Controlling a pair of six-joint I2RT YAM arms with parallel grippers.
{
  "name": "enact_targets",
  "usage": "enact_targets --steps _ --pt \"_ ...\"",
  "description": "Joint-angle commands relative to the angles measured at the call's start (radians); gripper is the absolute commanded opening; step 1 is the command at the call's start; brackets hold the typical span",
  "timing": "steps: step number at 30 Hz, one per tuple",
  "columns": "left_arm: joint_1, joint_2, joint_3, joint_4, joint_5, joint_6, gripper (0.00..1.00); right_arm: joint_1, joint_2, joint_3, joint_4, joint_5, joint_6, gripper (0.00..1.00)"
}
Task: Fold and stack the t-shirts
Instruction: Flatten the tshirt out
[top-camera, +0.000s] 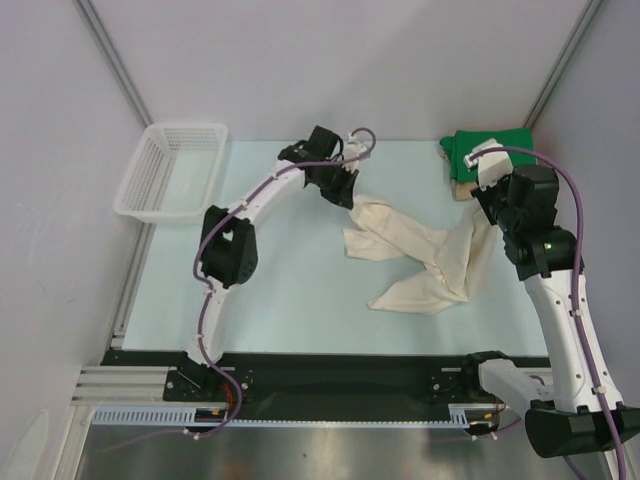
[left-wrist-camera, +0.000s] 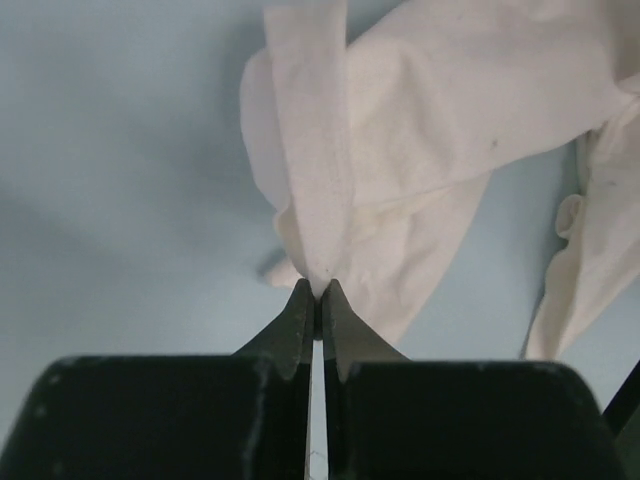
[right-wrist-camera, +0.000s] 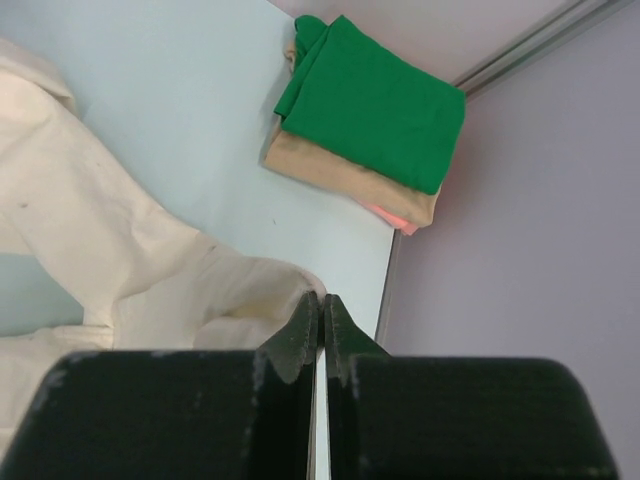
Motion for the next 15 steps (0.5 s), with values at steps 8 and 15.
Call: enact_targets --steps 8,15 --pt "0.058 -0.647 -0.205 0.004 -0.209 0.085 0.0 -0.004 0.08 0.123 0.178 0.009 0.086 0.0" --pt "0.077 -0.898 -0.328 -0.019 -0.317 0.145 0.0 -0.008 0.061 0.13 0.2 0.005 0.135 0.0"
